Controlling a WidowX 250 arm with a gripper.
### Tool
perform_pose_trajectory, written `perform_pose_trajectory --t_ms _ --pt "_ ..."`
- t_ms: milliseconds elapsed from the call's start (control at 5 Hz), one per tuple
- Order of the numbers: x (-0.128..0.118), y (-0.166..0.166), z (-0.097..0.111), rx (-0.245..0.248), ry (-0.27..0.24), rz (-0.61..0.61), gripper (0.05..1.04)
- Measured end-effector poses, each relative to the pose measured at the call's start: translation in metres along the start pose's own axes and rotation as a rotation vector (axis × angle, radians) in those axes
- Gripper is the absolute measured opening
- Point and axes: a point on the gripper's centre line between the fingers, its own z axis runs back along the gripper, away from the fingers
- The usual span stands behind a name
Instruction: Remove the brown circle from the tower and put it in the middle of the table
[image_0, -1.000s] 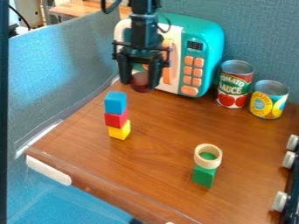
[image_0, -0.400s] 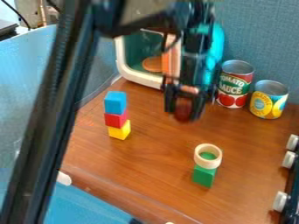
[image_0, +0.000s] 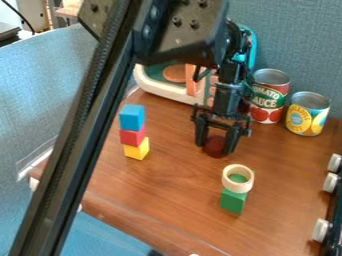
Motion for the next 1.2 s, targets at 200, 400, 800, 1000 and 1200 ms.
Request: perform_pose_trajectory --t_ms 200,400,800,1000,1200 --pt "-0.003 -0.001 -0.004 -0.004 0.017 0.025 0.94" --pt "-0.011 0.002 0.003 -0.052 -0.027 0.07 1.002" --pt "-0.031 0.011 0.081 -0.062 -0.213 0.117 1.0" --pt "-0.049 0.01 0.099 -0.048 -0.243 0.065 1.0" --pt "-0.08 0.007 0.104 0.001 -0.218 0.059 1.0"
